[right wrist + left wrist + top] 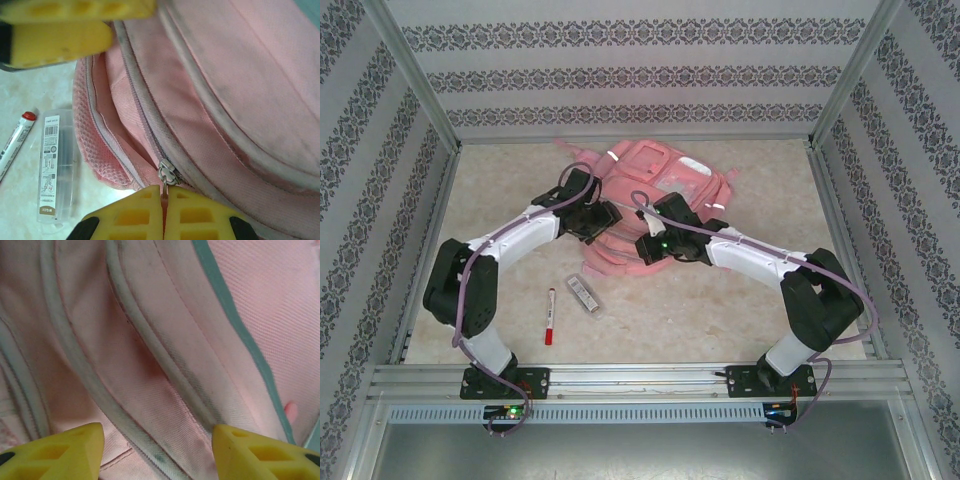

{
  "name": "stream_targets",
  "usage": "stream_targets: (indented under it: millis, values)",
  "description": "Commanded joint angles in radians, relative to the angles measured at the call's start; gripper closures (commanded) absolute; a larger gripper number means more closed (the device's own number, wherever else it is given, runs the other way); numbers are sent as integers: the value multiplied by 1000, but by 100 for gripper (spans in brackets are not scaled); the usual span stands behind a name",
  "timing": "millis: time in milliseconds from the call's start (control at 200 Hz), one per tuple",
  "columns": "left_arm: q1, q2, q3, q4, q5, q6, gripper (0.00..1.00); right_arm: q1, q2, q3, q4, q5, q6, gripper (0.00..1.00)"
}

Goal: Pack the student bag

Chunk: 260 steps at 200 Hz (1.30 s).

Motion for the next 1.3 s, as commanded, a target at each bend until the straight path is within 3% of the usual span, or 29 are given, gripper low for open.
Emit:
stream_targets:
  millis: [0, 75, 170, 270, 595, 740, 1014, 1119, 1244, 1294]
  values:
    - [-43, 29, -11, 68, -41, -80, 45, 30, 1, 27, 56, -36, 18, 100]
    - [-50, 41, -16, 82, -53, -85, 54, 32, -3, 20, 59, -34, 23, 100]
    - [-47, 46, -5, 78, -83, -52, 85, 34, -18, -3, 56, -20, 12, 100]
    - [-45, 43, 16, 50, -105, -9, 100, 29, -40, -31, 34, 12, -13, 100]
    - [8, 10, 38, -2, -85, 104, 100, -77, -116, -158, -42, 190, -45, 100]
    - [30, 22, 79, -40, -72, 246, 100, -171, -119, -199, -46, 260, -27, 100]
    - [107, 85, 146, -41, -42, 390, 100, -227, -138, -191, -23, 159, -75, 100]
    - [141, 163, 232, -45, -50, 466, 100, -206, -148, -187, -11, 93, -85, 100]
    - [185, 314, 406, -106, 29, 496, 100, -147, -130, -147, 0, 39, -67, 100]
    - [190, 341, 433, -84, 42, 496, 84, -113, -109, -117, 5, 24, -58, 100]
